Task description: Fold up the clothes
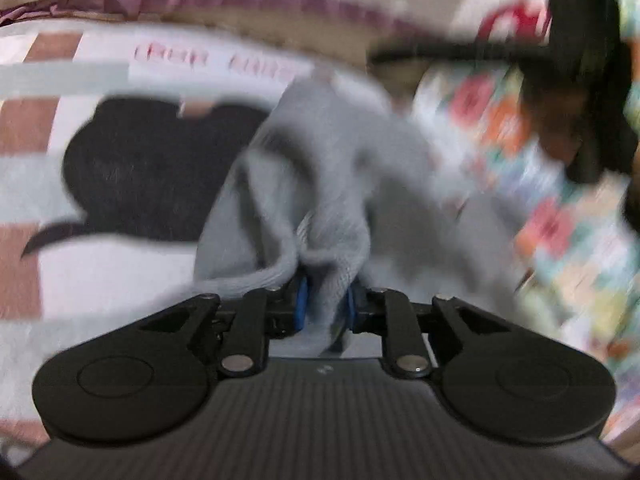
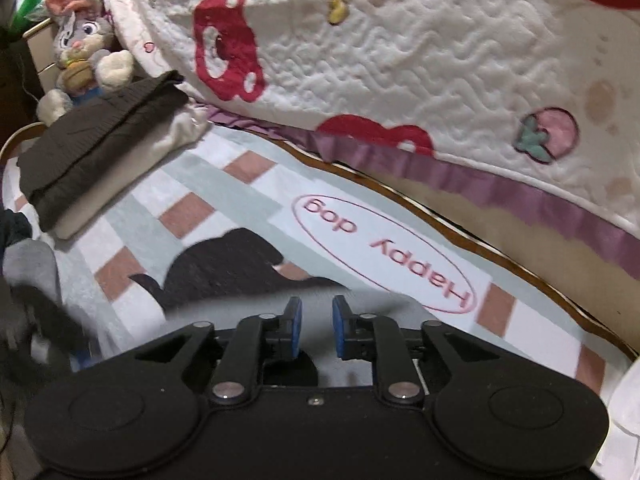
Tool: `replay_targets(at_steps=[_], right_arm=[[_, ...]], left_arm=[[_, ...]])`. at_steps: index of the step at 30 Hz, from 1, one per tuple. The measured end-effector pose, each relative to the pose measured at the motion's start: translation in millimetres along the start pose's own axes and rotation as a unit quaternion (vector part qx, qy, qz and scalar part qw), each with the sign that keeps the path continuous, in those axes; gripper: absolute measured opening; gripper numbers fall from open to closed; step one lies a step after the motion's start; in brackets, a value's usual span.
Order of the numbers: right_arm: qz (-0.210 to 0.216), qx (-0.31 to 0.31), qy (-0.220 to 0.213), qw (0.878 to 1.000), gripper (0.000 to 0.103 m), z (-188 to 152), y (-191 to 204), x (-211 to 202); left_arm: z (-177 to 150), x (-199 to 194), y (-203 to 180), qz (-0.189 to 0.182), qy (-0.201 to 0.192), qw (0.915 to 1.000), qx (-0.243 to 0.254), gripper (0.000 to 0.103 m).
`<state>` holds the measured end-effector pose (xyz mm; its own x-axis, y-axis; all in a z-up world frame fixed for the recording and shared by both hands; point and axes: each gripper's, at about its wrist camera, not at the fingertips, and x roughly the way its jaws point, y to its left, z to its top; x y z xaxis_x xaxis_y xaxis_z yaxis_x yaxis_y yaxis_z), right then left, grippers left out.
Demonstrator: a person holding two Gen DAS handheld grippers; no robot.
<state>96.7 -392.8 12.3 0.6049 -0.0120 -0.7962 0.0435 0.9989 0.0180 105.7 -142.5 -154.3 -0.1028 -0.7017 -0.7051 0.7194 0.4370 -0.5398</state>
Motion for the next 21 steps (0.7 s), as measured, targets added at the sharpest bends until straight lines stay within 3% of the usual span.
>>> replay_targets(at_steps=[3, 7, 11, 14, 19, 21], right_arm=[[0.003, 0.003, 0.02, 1.0, 0.027, -13, 17, 13], [-0.001, -0.022, 0.029, 0.999, 0.038, -26, 35, 28], [-0.007, -0.006, 0.027, 1.0, 0.061, -11, 35, 50], [-0.007, 0.01, 0.044, 0.999, 0.064, -1, 33, 72], [-0.002, -0.026, 0.118, 0.993, 0.064, -8, 38, 106], [0.005, -0.035, 0.134, 0.99, 0.052, -20, 40, 106]], left_arm=[[-12, 8, 13, -0.007, 0.026, 0.9991, -0.033, 0.016], [-15, 12, -1, 0.012, 0.025, 0.9996, -0.003, 0.016], [-17, 20, -14, 0.023, 0.036, 0.9988, 0.025, 0.016], [-16, 25, -13, 0.022, 0.046, 0.9982, 0.03, 0.016], [-15, 23, -11, 0.021, 0.057, 0.9976, 0.034, 0.016], [-14, 15, -16, 0.02, 0.063, 0.9965, 0.052, 0.017]])
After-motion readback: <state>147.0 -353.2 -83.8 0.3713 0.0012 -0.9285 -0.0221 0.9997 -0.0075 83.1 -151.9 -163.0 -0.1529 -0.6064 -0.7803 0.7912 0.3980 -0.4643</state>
